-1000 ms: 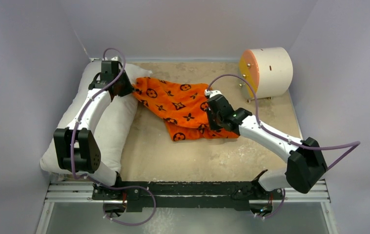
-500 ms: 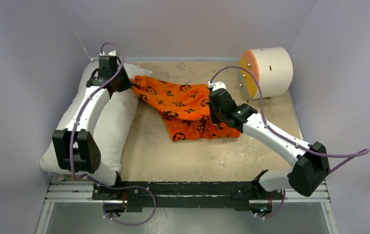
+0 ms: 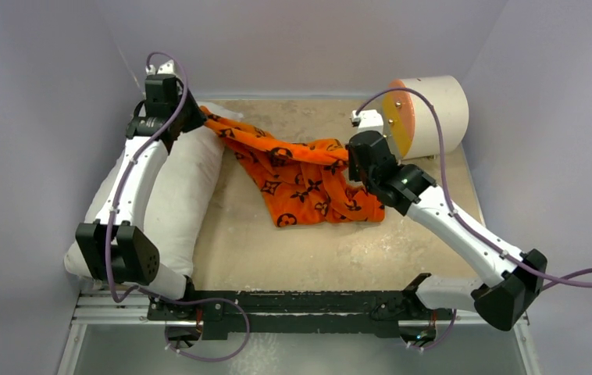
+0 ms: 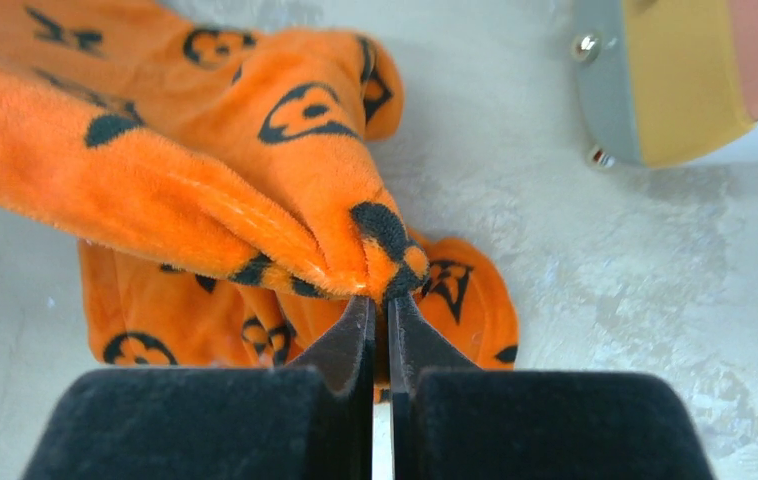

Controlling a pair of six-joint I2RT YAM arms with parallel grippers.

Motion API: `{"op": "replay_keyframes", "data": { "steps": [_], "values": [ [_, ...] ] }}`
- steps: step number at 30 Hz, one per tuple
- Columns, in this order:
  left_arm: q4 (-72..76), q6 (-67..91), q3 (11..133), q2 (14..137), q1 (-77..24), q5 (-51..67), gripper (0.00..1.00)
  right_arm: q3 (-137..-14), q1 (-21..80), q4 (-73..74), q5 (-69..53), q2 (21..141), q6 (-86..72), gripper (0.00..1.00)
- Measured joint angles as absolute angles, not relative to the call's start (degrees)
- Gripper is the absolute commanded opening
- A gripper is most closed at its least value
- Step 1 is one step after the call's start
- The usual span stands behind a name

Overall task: Remove the pillowcase from the pillow
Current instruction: Fold the pillowcase at the center of the board.

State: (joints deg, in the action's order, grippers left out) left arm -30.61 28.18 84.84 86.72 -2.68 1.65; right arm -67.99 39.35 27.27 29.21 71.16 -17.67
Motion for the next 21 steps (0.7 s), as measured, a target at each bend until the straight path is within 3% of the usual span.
{"op": "replay_keyframes", "data": {
  "steps": [15,21],
  "values": [
    [-33.3,28.3,98.4,85.9,-2.7,-4.1,0.0,-93.0,37.4,37.0,27.2,74.7,-15.7,0.0],
    [-32.0,27.2,95.9,87.0,-2.7,-5.3,0.0,-90.2,35.6,34.1,25.5,77.7,-15.1,0.0]
  ]
}}
